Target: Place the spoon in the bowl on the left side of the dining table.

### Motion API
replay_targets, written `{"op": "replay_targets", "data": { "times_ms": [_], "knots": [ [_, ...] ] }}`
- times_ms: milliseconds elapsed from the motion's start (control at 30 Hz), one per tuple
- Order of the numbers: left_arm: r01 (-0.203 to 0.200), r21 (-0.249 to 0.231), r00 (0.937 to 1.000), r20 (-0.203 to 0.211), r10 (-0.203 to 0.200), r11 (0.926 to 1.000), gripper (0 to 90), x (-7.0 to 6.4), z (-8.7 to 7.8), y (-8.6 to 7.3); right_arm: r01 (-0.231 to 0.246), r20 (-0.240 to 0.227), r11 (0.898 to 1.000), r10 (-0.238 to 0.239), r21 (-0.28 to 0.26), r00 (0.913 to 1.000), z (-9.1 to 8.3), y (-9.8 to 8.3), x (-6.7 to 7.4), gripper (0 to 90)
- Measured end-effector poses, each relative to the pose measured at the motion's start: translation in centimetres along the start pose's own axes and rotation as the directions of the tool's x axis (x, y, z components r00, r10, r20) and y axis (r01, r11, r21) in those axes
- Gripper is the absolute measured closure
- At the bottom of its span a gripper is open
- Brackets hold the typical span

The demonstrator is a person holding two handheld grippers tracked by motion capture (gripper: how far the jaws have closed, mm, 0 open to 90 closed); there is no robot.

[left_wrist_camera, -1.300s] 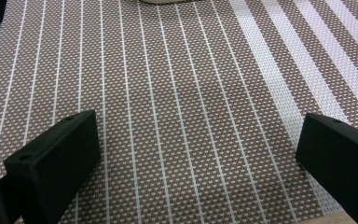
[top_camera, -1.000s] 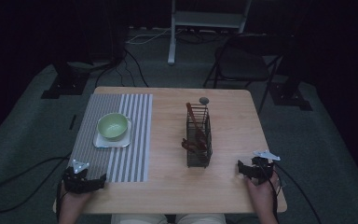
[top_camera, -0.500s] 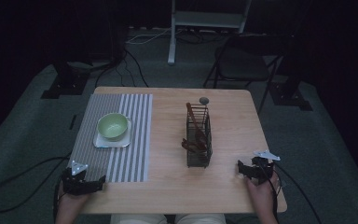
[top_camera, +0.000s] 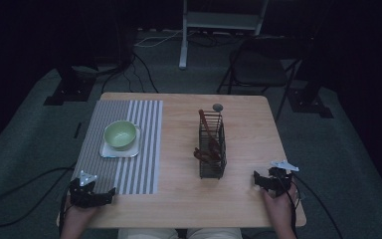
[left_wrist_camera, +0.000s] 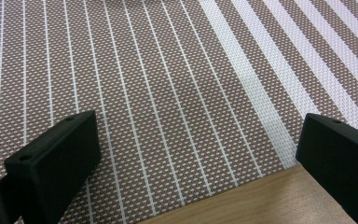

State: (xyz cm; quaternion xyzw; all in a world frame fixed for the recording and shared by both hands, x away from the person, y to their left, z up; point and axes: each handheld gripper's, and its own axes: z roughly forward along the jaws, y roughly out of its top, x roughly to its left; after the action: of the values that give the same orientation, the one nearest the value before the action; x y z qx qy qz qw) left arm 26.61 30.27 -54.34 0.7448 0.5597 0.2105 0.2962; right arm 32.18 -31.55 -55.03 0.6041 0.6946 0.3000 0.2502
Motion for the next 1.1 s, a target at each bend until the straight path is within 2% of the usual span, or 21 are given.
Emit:
{"op": "replay_targets", "data": {
  "times_ms": [100, 200, 367, 433, 700, 833, 1100],
  "knots": [
    [0.000, -0.003, 0.9999, 0.010, 0.000, 1.0000, 0.0, 0.0, -0.1, 0.1, 0.000, 0.000, 1.000, 0.000, 0.000, 1.0000, 0.0, 0.0, 0.0, 11.5],
    [0.000, -0.005, 1.0000, 0.002, 0.000, 1.0000, 0.0, -0.2, -0.2, 0.2, 0.000, 0.000, 1.000, 0.000, 0.000, 1.0000, 0.0, 0.0, 0.0, 11.5],
    [-0.017, 0.002, 0.9995, 0.027, 0.017, 0.9998, 0.0, -0.8, 0.1, 0.7, 0.000, 0.000, 1.000, 0.000, 0.000, 1.0000, 0.0, 0.0, 0.0, 11.5],
    [-0.018, 0.000, 0.9996, 0.022, 0.018, 0.9998, 0.0, -0.9, 0.1, 0.7, 0.000, 0.000, 1.000, 0.000, 0.000, 1.0000, 0.0, 0.0, 0.0, 11.5],
    [-0.044, 0.001, 0.9979, 0.048, 0.044, 0.9990, 0.0, -1.8, 0.2, 1.4, 0.000, 0.000, 1.000, 0.000, 0.000, 1.0000, 0.0, 0.0, 0.0, 11.5],
    [-0.039, -0.007, 0.9978, 0.053, 0.039, 0.9992, 0.0, -1.8, 0.3, 1.8, 0.000, 0.000, 1.000, 0.000, 0.000, 1.0000, 0.0, 0.0, 0.0, 11.5],
    [-0.068, -0.009, 0.9949, 0.075, 0.068, 0.9977, 0.0, -2.7, 0.5, 2.4, 0.000, 0.000, 1.000, 0.000, 0.000, 1.0000, 0.0, 0.0, 0.0, 11.5]
  ]
}}
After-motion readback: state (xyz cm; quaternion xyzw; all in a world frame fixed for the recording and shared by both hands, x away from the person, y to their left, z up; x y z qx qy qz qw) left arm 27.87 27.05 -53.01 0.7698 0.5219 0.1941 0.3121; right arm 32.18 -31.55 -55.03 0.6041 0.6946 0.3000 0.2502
